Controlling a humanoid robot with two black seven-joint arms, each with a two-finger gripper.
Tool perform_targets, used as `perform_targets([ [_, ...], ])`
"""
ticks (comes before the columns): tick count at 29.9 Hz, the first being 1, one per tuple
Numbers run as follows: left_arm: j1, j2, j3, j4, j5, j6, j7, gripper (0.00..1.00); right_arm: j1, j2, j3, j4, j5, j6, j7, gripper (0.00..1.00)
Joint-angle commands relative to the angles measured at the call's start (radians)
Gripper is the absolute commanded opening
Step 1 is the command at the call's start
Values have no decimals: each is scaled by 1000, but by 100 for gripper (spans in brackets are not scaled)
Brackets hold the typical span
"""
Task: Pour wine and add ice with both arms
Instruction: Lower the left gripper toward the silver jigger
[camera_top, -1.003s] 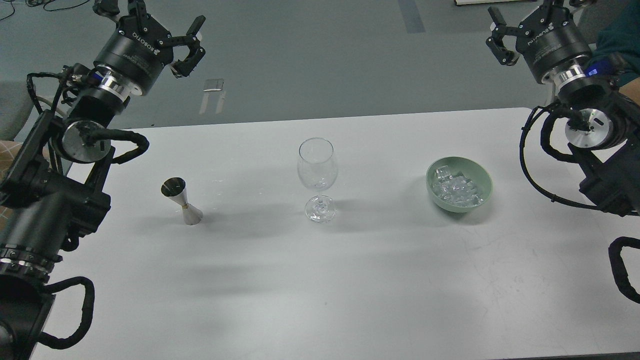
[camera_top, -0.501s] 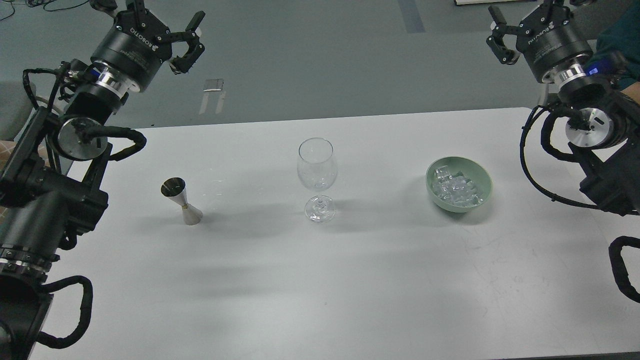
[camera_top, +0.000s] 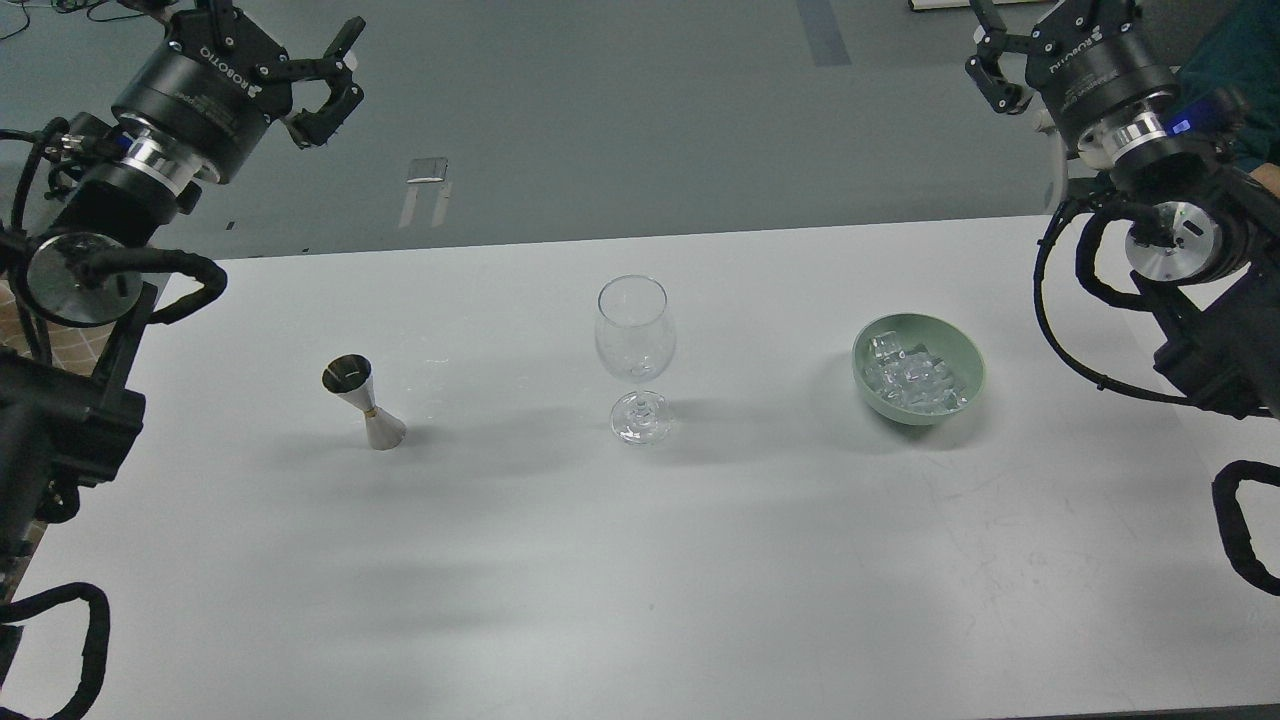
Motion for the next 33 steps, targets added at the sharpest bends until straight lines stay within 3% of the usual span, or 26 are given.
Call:
perform_targets([
  [1,68,49,-36,-93,-69,50,36,98,-3,-6,0,2,0,0,0,100],
  [5,294,71,-176,-266,-155,82,86,98,-3,-15,0,3,0,0,0,100],
  [6,295,71,-176,-267,-155,82,86,98,-3,-15,0,3,0,0,0,100],
  [11,607,19,-364,-489,-181,234,120,98,-9,-14,-1,3,0,0,0,100],
  [13,663,-13,-412,-503,-181,233,126,98,-11,-14,-1,2,0,0,0,100],
  [19,844,-147,-556,-540,-181,207,197,98,-14,-11,-1,2,-1,0,0,100],
  [21,896,-181,-558,-540,-181,185,211,98,-14,-7,-3,0,-1,0,0,100],
  [23,964,-230,-564,-538,-181,107,238,98,-17,-4,-3,0,-3,0,-2,100],
  [26,996,-297,-563,-537,-180,62,243,98,-21,-4,-3,-1,-3,0,0,100],
  [33,1047,-394,-543,-523,-149,67,240,98,-28,-12,-3,0,-3,0,0,100],
])
